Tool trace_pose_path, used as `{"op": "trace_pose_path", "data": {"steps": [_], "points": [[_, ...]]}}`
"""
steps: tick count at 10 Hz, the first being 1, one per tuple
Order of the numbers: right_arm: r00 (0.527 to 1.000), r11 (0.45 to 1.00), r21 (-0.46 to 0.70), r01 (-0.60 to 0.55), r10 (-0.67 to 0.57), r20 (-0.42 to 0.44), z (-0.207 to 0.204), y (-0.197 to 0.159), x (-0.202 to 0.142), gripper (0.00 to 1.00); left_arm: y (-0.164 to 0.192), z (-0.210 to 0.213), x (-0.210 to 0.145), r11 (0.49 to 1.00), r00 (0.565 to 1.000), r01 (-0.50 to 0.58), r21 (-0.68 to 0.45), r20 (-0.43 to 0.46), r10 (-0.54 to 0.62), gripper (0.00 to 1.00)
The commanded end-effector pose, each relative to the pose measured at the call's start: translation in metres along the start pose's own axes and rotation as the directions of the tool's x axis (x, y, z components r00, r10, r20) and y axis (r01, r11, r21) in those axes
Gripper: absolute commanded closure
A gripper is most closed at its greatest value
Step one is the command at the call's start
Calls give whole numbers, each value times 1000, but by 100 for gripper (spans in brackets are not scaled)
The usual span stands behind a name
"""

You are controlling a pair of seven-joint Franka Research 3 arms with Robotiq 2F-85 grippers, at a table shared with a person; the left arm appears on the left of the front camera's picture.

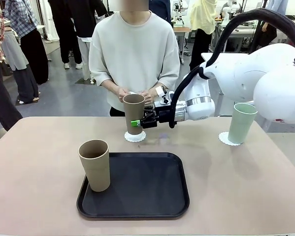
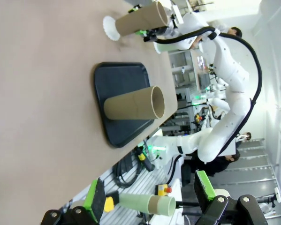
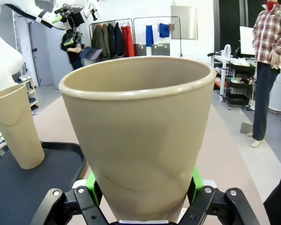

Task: Place coasters on the table and set cups on them.
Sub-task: Take one Reusable plastic cup from the Flat Tray and place it on a coaster set by the human.

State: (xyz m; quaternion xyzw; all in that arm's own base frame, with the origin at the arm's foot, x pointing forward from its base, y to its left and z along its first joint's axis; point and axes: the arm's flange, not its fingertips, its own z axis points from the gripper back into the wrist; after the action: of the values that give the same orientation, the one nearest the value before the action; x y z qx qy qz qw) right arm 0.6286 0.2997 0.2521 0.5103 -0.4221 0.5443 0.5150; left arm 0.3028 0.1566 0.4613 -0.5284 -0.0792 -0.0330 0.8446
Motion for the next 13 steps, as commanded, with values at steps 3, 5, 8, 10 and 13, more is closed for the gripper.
{"op": "trace_pose_path", "data": {"steps": [3, 5, 8, 10, 13], "points": [[998, 999, 25, 33, -32, -47, -8, -15, -10, 18, 0, 0, 1, 1000, 1000, 15, -17, 7, -15, 0], [998, 999, 21, 41, -40, -46, -8, -19, -14, 18, 0, 0, 1, 1000, 1000, 15, -17, 7, -15, 0], [997, 998, 20, 62, -61, -54, -8, -22, -19, 18, 0, 0, 1, 1000, 1000, 15, -17, 7, -15, 0], [996, 997, 19, 73, -72, -57, -9, -24, -24, 18, 0, 0, 1, 1000, 1000, 15, -17, 7, -15, 0], [994, 997, 16, 80, -78, -71, -8, -23, -27, 18, 0, 0, 1, 1000, 1000, 15, -17, 7, -15, 0]]}}
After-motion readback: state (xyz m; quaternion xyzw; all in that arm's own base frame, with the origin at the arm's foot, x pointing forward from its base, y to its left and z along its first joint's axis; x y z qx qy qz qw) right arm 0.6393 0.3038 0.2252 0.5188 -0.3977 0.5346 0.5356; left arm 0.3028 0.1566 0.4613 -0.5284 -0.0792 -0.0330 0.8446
